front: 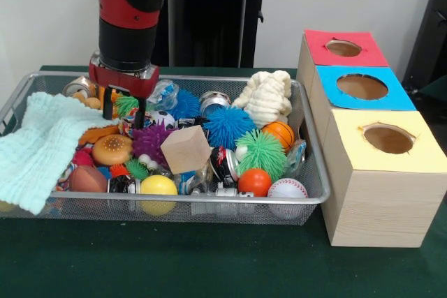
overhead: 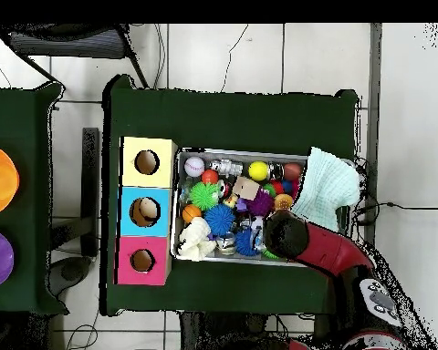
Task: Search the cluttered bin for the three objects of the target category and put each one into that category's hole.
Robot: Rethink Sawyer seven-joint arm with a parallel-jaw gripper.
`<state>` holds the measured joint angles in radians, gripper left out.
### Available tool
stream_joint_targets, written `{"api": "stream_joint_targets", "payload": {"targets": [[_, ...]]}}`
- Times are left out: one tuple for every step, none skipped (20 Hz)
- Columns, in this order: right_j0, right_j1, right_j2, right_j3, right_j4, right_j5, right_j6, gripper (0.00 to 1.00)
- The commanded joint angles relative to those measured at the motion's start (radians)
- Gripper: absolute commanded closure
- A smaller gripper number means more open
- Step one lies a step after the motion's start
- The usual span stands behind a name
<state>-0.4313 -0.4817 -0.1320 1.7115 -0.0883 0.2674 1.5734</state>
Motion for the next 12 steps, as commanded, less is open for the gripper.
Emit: {"api": "stream_joint_targets", "payload": {"targets": [[-0.029,0.046,0.144,0.094,0.034,0.072,0.131,0.00],[-0.022,0.052,0.137,0.087,0.031,0.065,0.135,0.00],[-0.016,0.058,0.131,0.079,0.028,0.058,0.139,0.00],[-0.020,0.067,0.137,0.076,0.027,0.050,0.138,0.00],[-0.025,0.077,0.144,0.074,0.025,0.043,0.138,0.00],[-0.036,0.085,0.158,0.075,0.028,0.036,0.137,0.00],[-0.043,0.093,0.167,0.076,0.032,0.031,0.139,0.00],[-0.053,0.094,0.178,0.085,0.039,0.024,0.146,0.00],[-0.058,0.095,0.183,0.091,0.045,0.018,0.153,0.00],[-0.064,0.093,0.189,0.101,0.050,0.014,0.160,0.00],[-0.065,0.096,0.189,0.101,0.049,0.008,0.160,0.00],[-0.067,0.100,0.190,0.100,0.046,0.010,0.157,0.00]]}}
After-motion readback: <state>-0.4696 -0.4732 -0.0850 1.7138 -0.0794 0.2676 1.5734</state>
